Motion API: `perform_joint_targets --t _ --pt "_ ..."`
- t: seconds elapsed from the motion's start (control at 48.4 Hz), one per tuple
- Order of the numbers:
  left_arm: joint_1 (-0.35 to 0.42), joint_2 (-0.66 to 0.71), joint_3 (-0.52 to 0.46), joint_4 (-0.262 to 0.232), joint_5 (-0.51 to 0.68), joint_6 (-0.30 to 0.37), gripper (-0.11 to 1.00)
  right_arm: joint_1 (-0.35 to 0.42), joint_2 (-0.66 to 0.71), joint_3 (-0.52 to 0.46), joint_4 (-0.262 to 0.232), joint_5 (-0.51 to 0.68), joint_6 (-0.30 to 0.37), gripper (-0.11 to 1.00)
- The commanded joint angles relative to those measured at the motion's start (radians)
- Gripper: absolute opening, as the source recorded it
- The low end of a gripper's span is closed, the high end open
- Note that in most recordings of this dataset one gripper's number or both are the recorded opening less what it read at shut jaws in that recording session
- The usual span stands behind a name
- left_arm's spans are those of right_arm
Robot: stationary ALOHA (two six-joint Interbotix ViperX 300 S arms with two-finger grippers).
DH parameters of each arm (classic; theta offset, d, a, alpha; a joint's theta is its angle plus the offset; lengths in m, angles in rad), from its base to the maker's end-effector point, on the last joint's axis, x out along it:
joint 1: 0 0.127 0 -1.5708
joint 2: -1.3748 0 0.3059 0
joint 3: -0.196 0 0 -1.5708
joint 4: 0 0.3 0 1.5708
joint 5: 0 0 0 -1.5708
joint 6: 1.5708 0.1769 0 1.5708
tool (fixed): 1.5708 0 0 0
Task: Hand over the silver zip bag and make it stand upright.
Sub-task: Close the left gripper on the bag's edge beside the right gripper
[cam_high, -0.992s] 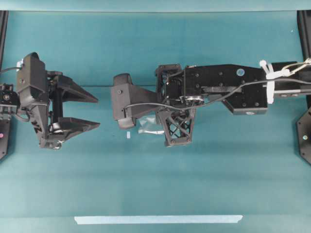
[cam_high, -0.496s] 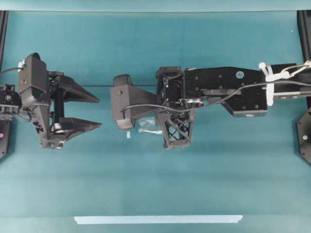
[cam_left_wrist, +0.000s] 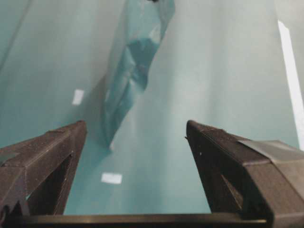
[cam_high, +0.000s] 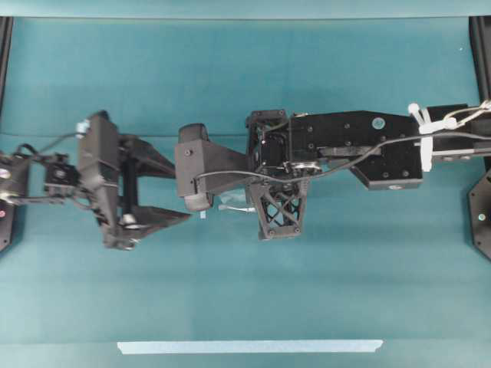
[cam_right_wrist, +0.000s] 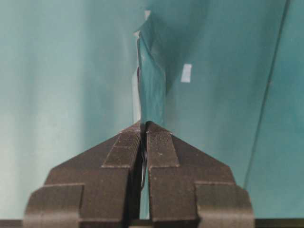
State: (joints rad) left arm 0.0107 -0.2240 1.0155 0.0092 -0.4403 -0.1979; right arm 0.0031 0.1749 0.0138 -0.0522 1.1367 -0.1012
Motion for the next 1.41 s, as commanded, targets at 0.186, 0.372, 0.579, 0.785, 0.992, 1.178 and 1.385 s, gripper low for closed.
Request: perform_joint_targets --t 0.186,0.372,0.579,0.785,0.992,1.178,1.385 --pt "0.018 0.143 -0.048 0.003 -0.130 -0.002 0.94 0.003 -0.011 -0.015 0.002 -0.003 0.009 0.01" --pt "0.031 0.236 -0.084 0.003 -0.173 -0.003 0.94 0.003 -0.011 -0.015 0.002 -0.005 0.009 0.01" --pt "0.029 0.321 -0.132 0.003 -0.189 -0.009 0.94 0.003 -0.011 -0.015 0.002 -0.006 0.009 0.01" --pt "0.029 0.407 -0.176 0.002 -0.249 -0.025 0.94 0.006 -0.011 -0.015 0.002 -0.009 0.009 0.01" --pt "0.025 0.494 -0.216 0.002 -0.322 -0.080 0.94 0.009 -0.011 -0.009 0.002 -0.006 0.011 0.01" --pt "0.026 0.508 -0.256 0.002 -0.321 -0.078 0.93 0.009 -0.011 -0.008 0.002 -0.011 0.011 0.01" --pt "0.028 0.515 -0.259 0.003 -0.311 -0.080 0.89 0.009 -0.009 -0.008 0.002 -0.011 0.012 0.01"
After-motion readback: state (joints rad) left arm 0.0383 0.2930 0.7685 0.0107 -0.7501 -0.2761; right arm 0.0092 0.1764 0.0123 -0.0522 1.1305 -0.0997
